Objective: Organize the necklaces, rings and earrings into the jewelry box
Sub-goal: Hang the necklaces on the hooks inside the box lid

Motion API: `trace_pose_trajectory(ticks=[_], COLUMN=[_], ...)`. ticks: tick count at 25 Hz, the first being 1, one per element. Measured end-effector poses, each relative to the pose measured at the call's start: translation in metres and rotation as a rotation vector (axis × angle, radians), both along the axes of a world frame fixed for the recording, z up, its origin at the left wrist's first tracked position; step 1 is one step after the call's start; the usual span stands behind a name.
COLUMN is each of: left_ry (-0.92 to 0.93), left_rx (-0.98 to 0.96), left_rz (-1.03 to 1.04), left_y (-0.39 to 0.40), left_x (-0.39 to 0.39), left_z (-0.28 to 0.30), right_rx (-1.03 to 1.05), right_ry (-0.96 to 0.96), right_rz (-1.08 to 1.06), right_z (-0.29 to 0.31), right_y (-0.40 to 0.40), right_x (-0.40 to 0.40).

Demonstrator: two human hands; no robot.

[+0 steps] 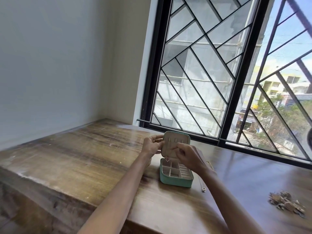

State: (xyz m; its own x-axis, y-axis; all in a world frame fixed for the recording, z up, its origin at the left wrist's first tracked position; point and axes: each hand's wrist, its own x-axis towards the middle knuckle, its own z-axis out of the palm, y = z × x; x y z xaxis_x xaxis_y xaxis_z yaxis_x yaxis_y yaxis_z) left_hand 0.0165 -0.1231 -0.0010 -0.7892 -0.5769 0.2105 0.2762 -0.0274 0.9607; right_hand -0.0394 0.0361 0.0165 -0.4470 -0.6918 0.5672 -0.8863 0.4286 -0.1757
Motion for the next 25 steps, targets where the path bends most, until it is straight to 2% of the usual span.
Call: trace_pose_trajectory(ticks=[5, 10, 14, 18, 25], left_ry=[0.005, -0.003, 0.006, 0.0, 0.003], left_rx=[0.006, -0.007, -0.01, -0.022, -0.023], left_rz=[0.003, 0.006, -0.002, -0.005, 0.002], left_y=[0.001, 0.001, 0.001, 0.0, 0.002], left_x=[0.001, 0.001, 0.001, 0.001, 0.002], left_z=[0.001, 0.0, 0.0, 0.0, 0.001], right_rx=[0.169, 0.138, 0.207, 0.155, 0.162], right_ry=[0.029, 0.007, -0.002, -0.089, -0.071], right_rz=[-0.025, -0.045, -0.039, -0.012, -0.038], right_z=[0.0, 0.004, -0.002, 0.001, -0.003], right_y=[-0.004, 0.0, -0.005, -0.003, -0.003], right_x=[0.006, 0.01, 0.012, 0.012, 0.012])
